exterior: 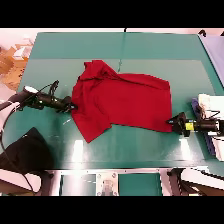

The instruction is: Fold the shirts.

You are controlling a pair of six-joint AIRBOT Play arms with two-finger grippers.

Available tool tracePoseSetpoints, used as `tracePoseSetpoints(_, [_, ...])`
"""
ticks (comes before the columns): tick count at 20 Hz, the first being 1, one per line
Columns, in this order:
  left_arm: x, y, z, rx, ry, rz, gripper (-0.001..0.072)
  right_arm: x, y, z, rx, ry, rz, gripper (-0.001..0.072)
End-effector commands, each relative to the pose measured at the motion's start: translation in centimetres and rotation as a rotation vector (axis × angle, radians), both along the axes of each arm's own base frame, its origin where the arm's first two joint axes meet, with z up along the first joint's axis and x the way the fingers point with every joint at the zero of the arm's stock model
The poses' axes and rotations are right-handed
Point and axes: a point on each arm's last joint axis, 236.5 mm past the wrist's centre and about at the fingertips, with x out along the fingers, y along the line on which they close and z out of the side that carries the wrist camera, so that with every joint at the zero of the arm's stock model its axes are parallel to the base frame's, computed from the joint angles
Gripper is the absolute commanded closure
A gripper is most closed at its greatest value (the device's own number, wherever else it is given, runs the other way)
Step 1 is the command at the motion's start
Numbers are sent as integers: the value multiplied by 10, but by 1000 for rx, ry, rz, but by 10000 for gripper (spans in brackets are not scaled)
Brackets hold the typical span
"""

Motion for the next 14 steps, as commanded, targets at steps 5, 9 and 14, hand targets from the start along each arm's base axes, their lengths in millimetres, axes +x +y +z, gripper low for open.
tracePoseSetpoints(5, [15,-8,78,-35,-131,-101,686,34,17,35,85,-115,50,695])
tracePoseSetpoints(9, [22,-10,214,1,-432,-144,686,98,1,166,14,-483,58,697])
tracePoseSetpoints(14, [-36,-16,481,119,-1120,-97,686,94,3,437,-443,-1128,111,697])
